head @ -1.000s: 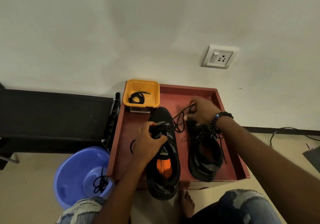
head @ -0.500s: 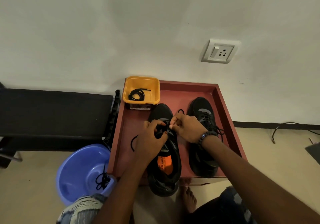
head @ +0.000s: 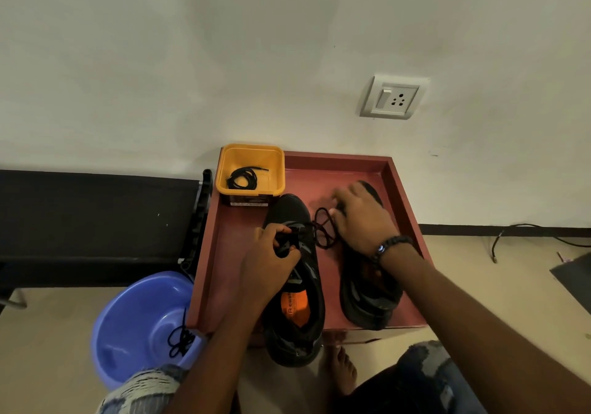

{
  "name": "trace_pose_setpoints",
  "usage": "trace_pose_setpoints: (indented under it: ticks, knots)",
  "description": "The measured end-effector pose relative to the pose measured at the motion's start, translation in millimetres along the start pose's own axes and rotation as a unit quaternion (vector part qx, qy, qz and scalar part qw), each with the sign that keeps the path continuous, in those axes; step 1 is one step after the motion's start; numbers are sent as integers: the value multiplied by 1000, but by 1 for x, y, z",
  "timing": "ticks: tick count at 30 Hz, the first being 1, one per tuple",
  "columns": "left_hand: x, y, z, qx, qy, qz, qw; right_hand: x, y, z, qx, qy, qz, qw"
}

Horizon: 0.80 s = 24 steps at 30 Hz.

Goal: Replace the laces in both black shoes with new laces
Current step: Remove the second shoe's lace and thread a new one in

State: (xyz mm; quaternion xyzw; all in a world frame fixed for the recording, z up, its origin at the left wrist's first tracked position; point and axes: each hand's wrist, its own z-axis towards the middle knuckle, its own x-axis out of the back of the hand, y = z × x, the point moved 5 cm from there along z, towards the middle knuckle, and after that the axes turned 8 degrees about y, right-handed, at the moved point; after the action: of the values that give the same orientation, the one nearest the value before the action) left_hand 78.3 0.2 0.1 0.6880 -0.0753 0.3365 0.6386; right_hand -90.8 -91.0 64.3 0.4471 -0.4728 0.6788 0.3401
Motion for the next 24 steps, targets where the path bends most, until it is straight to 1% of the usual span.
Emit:
trace_pose_setpoints:
  ticks: [2, 3, 4, 7, 9, 11, 12, 13, 14, 16, 17, 19, 20, 21, 22, 24]
  knots:
    - [1, 2, 0, -5, 1, 6, 1000, -24, -16, -12, 50, -82, 5, 995]
    - [2, 2, 0, -5, 2, 5, 1000, -33, -20, -17, 55, -105, 1, 993]
    - [2, 2, 0, -3, 3, 1, 1000, -39, -24, -20, 53, -109, 3, 993]
    - [3, -1, -1, 4, 4, -8, 1000, -39, -27, -22, 62, -76, -18, 995]
    - [5, -1, -1, 4, 5, -10, 1000, -26, -19, -16, 48, -23, -51, 997]
    - [5, 1, 0, 0, 6, -6, 1000, 1, 2, -3, -40, 72, -29, 996]
    - [6, 1, -1, -1, 6, -6, 1000, 12, 14, 2, -86, 107, -5, 991]
    - [6, 1, -1, -1, 7, -7, 1000, 18, 22, 6, -112, 123, 8, 986]
    - [7, 1, -1, -1, 7, -7, 1000, 19, 26, 9, -119, 121, 5, 985]
    - [7, 1, -1, 0, 7, 2, 1000, 13, 21, 7, -97, 93, -3, 991]
    - [7, 1, -1, 1, 6, 5, 1000, 6, 13, 5, -66, 68, 6, 995]
    - [6, 2, -1, 4, 1, 7, 1000, -15, -8, -6, 13, -27, 17, 999]
    - [6, 3, -1, 5, 0, 7, 1000, -26, -18, -12, 43, -74, 5, 996]
    - [6, 3, -1, 6, 0, 6, 1000, -36, -24, -16, 60, -103, -10, 993]
    - [7, 3, -1, 6, 0, 4, 1000, -41, -28, -19, 63, -104, -18, 992]
    - [8, 2, -1, 4, 3, 4, 1000, -42, -28, -19, 59, -79, -20, 995]
